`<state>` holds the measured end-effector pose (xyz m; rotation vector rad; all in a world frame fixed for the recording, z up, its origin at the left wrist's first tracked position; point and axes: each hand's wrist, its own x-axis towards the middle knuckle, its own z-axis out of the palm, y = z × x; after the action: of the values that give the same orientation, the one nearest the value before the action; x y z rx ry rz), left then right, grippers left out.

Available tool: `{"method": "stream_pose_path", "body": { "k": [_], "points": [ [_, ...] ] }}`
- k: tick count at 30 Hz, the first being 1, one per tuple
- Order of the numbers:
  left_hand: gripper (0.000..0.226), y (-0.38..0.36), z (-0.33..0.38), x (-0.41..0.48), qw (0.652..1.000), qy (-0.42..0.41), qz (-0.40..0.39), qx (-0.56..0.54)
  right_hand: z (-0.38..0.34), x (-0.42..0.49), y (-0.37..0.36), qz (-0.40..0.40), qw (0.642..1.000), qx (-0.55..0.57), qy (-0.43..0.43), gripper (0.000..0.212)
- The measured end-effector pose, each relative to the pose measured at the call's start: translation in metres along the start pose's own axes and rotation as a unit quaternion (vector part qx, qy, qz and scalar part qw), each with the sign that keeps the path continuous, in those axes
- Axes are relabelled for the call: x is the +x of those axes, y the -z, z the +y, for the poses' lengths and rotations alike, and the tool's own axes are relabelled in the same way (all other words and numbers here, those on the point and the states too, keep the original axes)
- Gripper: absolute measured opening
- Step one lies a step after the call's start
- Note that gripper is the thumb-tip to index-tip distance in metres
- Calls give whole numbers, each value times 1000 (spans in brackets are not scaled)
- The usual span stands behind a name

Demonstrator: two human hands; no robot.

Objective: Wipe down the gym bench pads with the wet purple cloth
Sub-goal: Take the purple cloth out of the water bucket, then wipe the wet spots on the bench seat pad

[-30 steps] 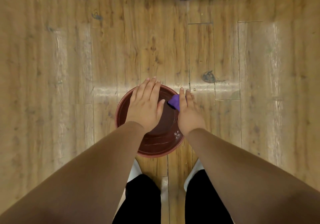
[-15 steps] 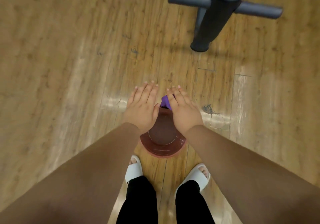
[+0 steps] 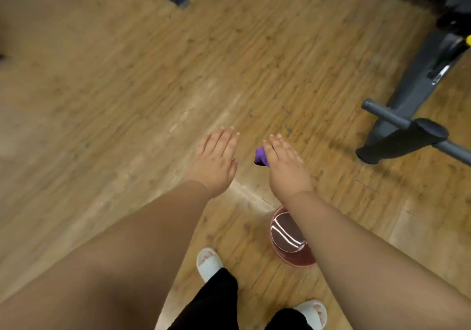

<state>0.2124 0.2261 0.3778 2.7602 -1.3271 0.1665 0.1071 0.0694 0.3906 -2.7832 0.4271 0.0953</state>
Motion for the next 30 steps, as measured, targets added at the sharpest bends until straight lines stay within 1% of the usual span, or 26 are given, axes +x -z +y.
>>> {"method": "stream_pose_path", "body": {
  "k": [3, 8, 12, 17, 22, 26, 30],
  "points": [
    [56, 31, -62, -9, 999, 34, 16, 15, -58, 29, 12, 21, 999, -6, 30, 74],
    [57, 68, -142, -21, 995, 78, 39, 40, -137, 77, 25, 21, 994, -29, 105, 73],
    [58, 81, -185, -21, 991, 114, 53, 50, -180, 118, 31, 22, 988, -42, 148, 70],
    [58, 81, -230, -2, 986, 144, 59, 52, -214, 176, 33, 11, 982, -47, 184, 70],
    [59, 80, -285, 52, 979, 182, 64, 59, -231, 257, 44, 14, 980, -57, 191, 68],
    [61, 86, -330, 118, 974, 211, 60, 62, -235, 341, 64, 20, 976, -67, 208, 67],
    [60, 91, -369, 192, 967, 236, 83, 57, -239, 428, 88, 13, 971, -74, 226, 68]
  ]
}}
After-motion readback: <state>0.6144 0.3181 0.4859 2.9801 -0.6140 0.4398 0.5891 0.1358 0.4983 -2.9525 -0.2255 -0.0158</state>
